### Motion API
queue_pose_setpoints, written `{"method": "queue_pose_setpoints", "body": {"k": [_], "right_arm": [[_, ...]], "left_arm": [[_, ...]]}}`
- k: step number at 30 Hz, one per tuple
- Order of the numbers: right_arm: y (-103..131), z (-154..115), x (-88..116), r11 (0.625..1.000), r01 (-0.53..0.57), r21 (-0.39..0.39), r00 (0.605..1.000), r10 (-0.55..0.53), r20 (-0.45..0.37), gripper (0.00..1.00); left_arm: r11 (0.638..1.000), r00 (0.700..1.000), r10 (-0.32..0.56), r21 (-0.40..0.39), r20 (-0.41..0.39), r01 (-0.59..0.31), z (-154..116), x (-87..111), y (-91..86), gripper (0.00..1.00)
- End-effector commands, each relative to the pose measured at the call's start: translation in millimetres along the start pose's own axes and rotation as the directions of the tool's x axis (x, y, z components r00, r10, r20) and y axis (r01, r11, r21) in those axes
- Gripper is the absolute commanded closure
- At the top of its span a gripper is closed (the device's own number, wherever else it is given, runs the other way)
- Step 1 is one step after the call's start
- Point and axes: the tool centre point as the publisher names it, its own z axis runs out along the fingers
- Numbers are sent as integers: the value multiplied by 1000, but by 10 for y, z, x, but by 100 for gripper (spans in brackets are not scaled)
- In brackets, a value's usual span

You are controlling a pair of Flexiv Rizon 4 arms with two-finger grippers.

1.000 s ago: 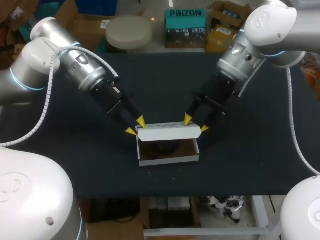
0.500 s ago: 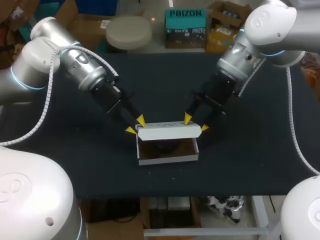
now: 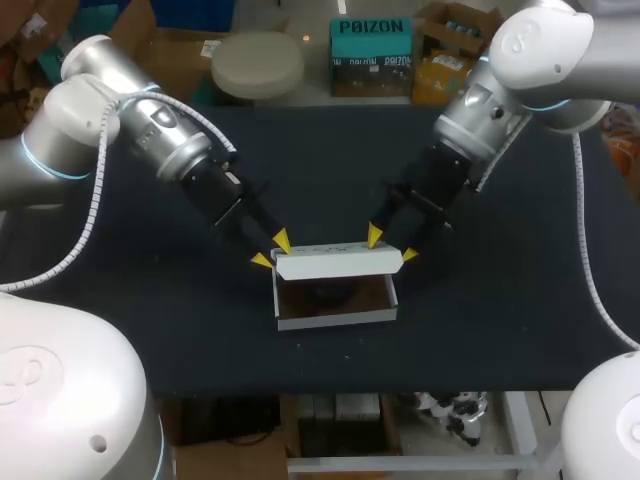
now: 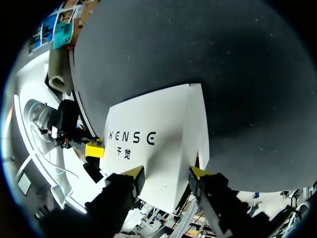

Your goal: Assemble the packaging by folding the flat box into shape, placing the metal phone stand inside, and closing the box properly

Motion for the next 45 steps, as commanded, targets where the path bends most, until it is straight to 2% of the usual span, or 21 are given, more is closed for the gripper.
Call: {"method": "queue_pose_setpoints", "body": {"k": [1,14,45], "right_arm": [[12,-4,34,1000,-1,4,1000,1,4,40],[-6,-15,57,1000,0,2,1000,0,4,38],[6,21,58,1000,-6,8,1000,6,6,40]], "left_arm": [[1000,1000,0,-7,2,0,-8,19,-14,65],[1000,1000,3,-13,-24,-4,6,15,-22,67],[1000,996,11,7,-85,-10,83,-21,-45,66]]}}
